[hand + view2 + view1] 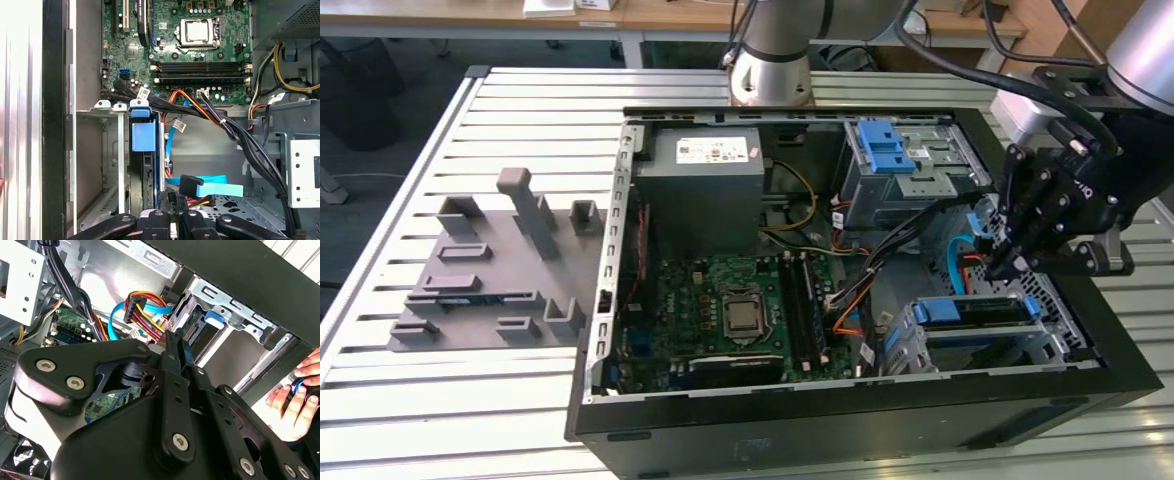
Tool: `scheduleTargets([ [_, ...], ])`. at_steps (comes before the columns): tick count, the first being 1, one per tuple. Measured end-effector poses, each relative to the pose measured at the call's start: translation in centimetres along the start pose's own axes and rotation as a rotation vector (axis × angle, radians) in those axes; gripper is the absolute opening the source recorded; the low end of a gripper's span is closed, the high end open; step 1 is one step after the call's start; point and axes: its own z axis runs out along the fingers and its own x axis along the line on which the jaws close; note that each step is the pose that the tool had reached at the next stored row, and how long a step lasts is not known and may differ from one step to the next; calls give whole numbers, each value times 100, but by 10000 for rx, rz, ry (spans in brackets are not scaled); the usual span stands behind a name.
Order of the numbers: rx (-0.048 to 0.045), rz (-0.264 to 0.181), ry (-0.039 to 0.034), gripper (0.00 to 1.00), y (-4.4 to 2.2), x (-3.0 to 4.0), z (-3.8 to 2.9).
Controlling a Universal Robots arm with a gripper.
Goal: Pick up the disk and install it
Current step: 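Insert the first disk wire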
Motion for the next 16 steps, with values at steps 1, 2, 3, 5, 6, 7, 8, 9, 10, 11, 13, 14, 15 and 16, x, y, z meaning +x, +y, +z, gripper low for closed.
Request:
scheduleTargets([
  [1,-2,1,1,16,-1,6,2],
  [2,-3,0,1,16,-2,11,5],
  [3,-3,-1,0,16,-3,18,8],
  [5,-3,0,0,16,-4,33,15],
  [6,-3,-1,0,16,-4,41,18],
  [7,-3,-1,0,16,-4,48,20],
  [8,-3,-1,-1,16,-5,52,21],
  [9,-3,-1,0,16,-5,52,21],
  [10,-3,-1,0,16,-5,52,21],
  [11,-3,-1,0,16,-5,53,21],
  [13,-3,-1,2,16,-5,62,25],
  [14,-3,-1,2,16,-5,67,28],
  [15,-3,-1,4,16,-6,71,31],
  [16,-3,-1,3,16,-6,78,36],
])
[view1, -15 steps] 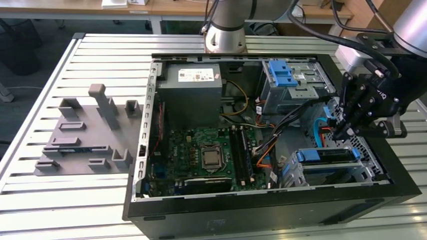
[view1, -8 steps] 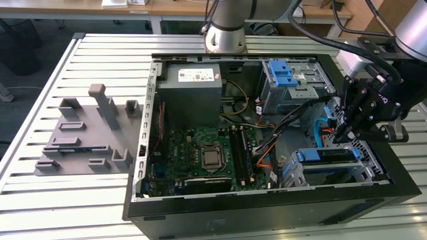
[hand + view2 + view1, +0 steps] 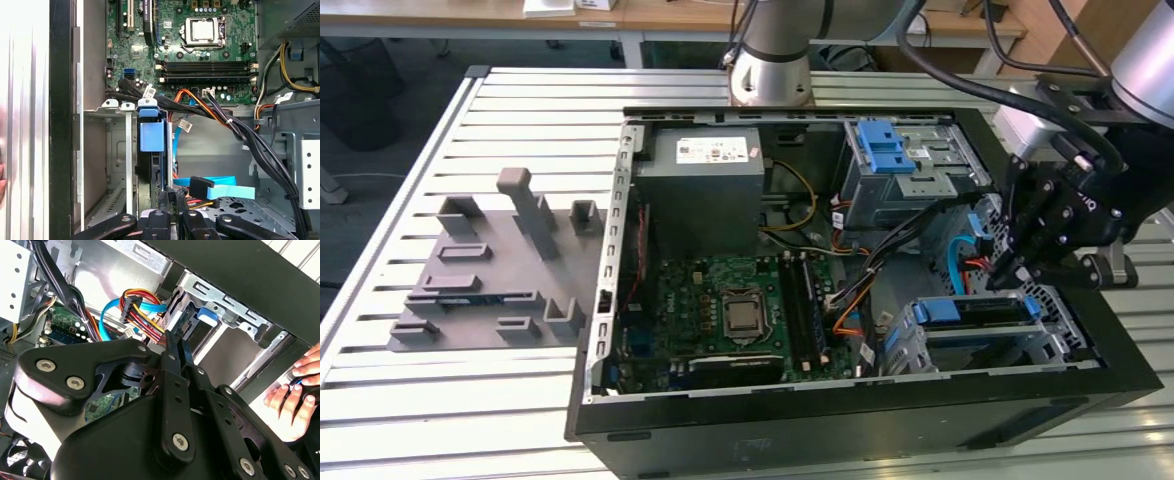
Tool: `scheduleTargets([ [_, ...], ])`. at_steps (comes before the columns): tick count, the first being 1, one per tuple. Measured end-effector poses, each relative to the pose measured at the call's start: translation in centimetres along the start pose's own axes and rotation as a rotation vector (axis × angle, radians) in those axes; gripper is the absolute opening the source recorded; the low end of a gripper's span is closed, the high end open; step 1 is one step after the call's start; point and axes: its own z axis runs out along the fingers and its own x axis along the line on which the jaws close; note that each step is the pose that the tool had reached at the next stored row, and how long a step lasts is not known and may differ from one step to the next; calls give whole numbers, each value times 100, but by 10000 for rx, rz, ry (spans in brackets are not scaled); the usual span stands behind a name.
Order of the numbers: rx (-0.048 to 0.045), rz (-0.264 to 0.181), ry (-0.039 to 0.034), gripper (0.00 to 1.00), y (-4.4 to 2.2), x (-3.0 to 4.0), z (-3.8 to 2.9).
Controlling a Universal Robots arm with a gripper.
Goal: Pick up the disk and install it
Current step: 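Insert the first disk wire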
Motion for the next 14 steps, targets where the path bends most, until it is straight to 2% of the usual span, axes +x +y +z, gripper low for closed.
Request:
scheduleTargets([
  [4,0,0,0,16,-2,31,22],
  [14,0,1,0,16,-5,58,62],
])
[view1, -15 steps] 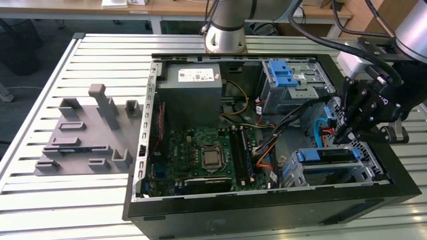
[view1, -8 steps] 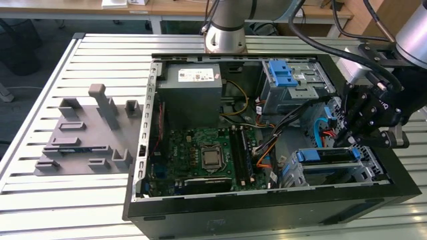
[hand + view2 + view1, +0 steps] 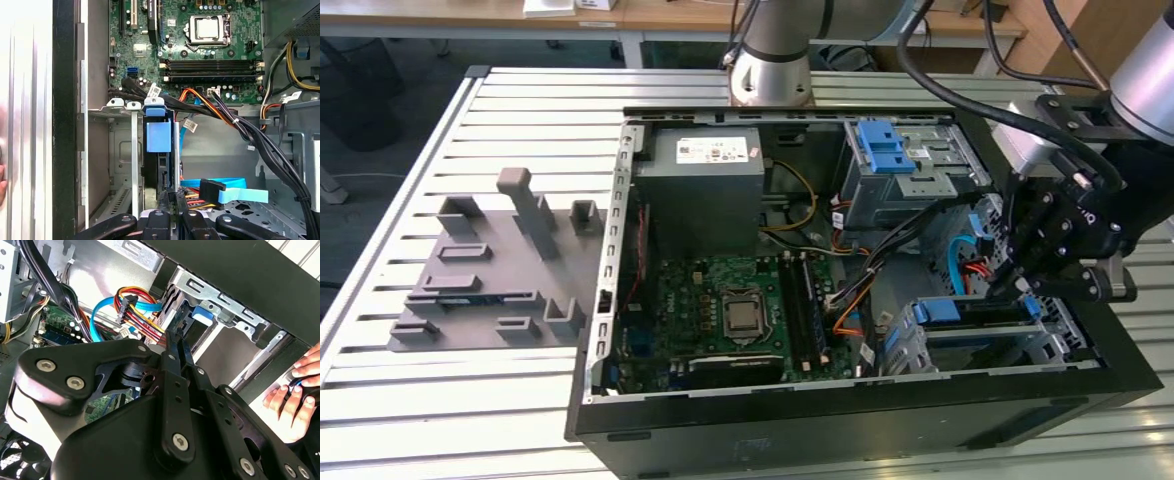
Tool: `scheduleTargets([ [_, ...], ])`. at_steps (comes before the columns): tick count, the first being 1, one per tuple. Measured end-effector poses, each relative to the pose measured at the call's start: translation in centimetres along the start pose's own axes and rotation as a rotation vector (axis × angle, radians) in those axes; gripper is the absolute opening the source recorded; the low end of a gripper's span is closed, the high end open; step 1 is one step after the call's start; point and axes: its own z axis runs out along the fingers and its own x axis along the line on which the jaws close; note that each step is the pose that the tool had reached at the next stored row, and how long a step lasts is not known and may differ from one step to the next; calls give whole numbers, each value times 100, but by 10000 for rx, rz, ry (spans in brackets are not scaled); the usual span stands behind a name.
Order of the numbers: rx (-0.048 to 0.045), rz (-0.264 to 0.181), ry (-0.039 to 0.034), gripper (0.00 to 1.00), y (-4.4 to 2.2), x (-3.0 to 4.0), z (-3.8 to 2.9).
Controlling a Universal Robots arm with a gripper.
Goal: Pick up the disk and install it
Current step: 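Insert the first disk wire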
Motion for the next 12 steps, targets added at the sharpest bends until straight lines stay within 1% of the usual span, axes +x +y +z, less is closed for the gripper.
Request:
scheduleTargets([
  [4,0,0,-1,16,-3,17,17],
  [12,0,16,-1,16,-15,20,36],
])
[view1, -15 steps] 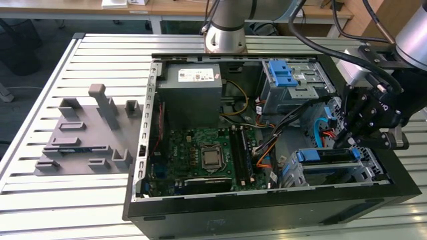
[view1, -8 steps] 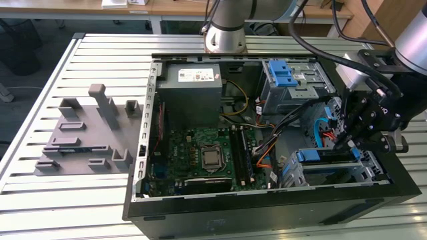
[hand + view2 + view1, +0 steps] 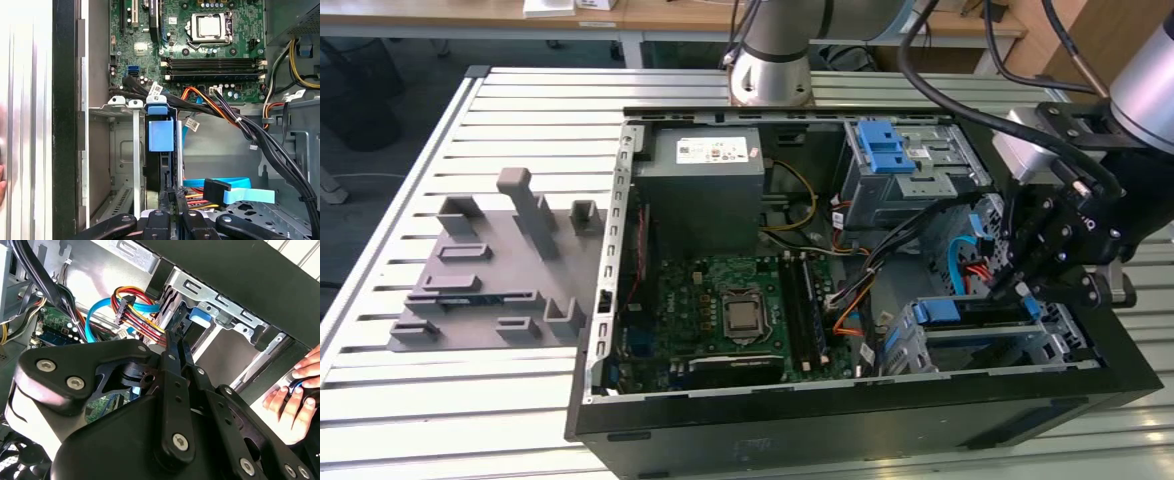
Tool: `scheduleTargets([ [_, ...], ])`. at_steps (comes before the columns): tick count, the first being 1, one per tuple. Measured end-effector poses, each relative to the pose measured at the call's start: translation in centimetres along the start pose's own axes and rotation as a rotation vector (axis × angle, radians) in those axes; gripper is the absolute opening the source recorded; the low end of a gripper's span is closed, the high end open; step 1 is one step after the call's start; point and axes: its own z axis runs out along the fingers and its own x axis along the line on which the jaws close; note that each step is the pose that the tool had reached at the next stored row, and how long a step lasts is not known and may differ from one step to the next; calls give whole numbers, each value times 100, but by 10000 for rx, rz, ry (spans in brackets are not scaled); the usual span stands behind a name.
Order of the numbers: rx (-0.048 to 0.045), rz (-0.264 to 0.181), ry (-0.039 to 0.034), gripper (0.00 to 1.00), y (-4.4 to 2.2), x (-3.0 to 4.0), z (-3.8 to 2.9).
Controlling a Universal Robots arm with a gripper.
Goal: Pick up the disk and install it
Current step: 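Insert the first disk wire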
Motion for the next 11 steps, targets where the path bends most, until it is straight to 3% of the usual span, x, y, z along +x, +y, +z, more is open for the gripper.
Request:
scheduleTargets([
  [11,-1,83,0,16,-10,11,16],
])
